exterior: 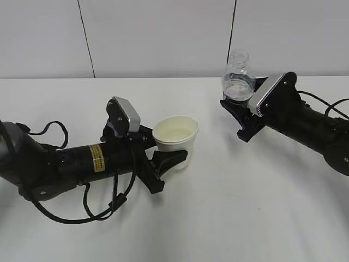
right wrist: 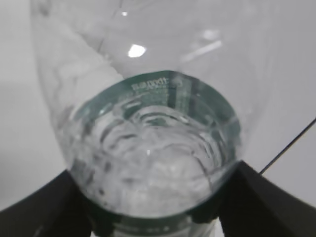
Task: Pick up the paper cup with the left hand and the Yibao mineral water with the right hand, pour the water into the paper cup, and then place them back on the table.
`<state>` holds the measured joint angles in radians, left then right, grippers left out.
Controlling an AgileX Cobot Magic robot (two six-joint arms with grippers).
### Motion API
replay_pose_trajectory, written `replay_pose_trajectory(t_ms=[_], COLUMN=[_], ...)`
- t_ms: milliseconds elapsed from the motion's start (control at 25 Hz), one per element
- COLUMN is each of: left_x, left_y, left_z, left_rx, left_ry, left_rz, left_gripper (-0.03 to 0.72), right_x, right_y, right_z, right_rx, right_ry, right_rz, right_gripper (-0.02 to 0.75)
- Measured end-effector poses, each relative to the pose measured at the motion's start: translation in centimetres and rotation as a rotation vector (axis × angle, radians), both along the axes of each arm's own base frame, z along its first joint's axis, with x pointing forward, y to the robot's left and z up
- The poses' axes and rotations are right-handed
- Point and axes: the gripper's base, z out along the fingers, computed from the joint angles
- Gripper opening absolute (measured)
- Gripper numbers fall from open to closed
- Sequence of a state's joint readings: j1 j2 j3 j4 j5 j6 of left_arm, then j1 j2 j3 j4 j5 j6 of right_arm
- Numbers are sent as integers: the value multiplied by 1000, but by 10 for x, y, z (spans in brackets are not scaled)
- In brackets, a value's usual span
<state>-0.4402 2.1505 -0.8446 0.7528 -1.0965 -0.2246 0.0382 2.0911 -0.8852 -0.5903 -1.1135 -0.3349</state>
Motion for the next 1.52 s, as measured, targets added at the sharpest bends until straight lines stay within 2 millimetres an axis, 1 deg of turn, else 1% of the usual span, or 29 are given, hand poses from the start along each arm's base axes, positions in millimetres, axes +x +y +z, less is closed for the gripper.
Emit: replay_pose_trajectory(t_ms=[200,400,520,840,1040,1200,1520], left_x=[10,18,22,34,35,36,37], left_y=[13,23,29,44,46,48,50], left_z=[2,3,3,5,-1,-2,-8], left_rx=[-19,-10,-11,0,-3,-7,44], left_ry=[-2,-47,-56,-94,-81,-76,-30], left_rz=[65,121,159,264,296,318,338], left_gripper=[422,422,422,422,422,422,422], right_x=[1,2,2,2,2,2,2], right_y=[-2,-2,-2,-3,-3,-5,-6], right_z=[1,1,1,0,-3,-8,-12], right_rx=[145,210,280,366,360,333,309], right_ry=[79,119,161,220,258,301,337], right_rz=[-42,-48,-54,-63,-82,-107,-127], right_gripper=[478,478,478,478,477,477,477])
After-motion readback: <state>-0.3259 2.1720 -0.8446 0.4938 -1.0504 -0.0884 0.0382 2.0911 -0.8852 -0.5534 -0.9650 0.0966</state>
